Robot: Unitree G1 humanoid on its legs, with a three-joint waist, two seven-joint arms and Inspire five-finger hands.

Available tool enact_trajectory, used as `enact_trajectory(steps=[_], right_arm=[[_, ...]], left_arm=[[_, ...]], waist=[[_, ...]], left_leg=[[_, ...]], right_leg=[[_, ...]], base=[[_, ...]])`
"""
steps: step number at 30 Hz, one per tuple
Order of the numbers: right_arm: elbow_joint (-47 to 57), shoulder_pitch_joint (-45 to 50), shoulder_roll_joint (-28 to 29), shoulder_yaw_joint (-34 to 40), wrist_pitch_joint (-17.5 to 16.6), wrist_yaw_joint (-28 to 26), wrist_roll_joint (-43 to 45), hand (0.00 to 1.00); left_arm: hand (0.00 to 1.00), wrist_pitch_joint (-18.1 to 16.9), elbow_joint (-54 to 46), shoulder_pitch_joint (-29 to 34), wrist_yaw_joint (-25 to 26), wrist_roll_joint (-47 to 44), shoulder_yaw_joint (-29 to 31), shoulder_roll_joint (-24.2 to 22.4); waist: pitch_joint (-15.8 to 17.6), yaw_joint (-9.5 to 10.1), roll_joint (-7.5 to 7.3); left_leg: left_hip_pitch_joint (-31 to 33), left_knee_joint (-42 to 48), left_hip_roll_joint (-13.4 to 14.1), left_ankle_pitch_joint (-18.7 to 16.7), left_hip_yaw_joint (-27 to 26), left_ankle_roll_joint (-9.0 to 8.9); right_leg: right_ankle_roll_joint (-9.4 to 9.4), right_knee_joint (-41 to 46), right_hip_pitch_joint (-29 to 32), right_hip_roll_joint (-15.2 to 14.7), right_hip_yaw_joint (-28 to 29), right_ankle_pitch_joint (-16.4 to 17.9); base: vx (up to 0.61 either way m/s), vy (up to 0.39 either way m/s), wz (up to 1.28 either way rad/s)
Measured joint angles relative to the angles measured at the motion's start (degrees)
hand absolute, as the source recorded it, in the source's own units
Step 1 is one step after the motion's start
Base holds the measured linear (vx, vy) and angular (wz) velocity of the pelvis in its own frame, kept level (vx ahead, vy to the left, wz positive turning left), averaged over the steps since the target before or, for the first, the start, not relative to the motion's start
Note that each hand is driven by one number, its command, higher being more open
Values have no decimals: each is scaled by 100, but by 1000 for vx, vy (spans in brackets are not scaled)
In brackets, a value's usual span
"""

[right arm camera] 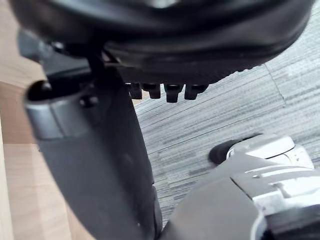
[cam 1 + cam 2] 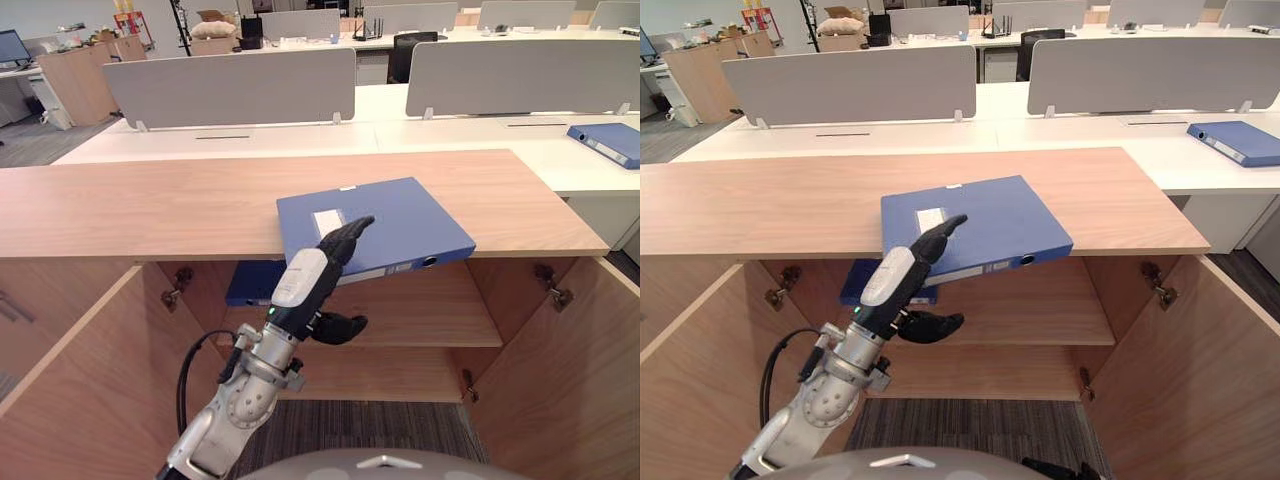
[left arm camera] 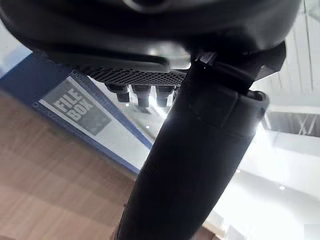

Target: Walk over to the cabinet, pick up the folder, carry it to the office cabinet, place the folder inside the office cabinet, then close the office cabinet door

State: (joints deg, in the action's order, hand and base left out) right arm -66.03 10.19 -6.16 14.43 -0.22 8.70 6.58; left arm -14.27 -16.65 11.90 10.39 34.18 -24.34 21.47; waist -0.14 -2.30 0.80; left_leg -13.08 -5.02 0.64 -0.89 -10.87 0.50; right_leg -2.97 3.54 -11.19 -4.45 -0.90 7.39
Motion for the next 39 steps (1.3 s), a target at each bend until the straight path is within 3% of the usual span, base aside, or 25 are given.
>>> enact_trajectory(steps=[11,26,27,39], right_arm=[[-2,21,4,1,11,20,10,100],[-8,10,17,7,18,-1,33,100],[-8,6,17,8,18,-8,33,100],[-6,-21,-1,3,19,-134,43,100]], left_arm=[[100,255,76,-3,430,938,2,-310],[100,520,174,-22,716,1451,353,-514],[0,573,176,-30,716,1585,406,-512],[0,652,129,-401,935,1881,723,-481]], waist=[[20,-32,-29],[137,-104,-54],[152,-105,-50],[192,-130,-41]], left_leg=[[11,-2,-24,-3,42,6],[39,-5,-28,-5,26,7],[37,-5,-27,-5,26,7],[31,-6,-26,-6,25,7]], right_leg=[[-13,-70,-23,-23,-19,-9],[-38,-174,-37,-31,-13,-72],[-38,-205,-54,-29,-13,-90],[-42,-292,-106,-26,-13,-144]], base=[[-11,-29,1],[-20,-34,-1],[-22,-43,0],[-18,-36,0]])
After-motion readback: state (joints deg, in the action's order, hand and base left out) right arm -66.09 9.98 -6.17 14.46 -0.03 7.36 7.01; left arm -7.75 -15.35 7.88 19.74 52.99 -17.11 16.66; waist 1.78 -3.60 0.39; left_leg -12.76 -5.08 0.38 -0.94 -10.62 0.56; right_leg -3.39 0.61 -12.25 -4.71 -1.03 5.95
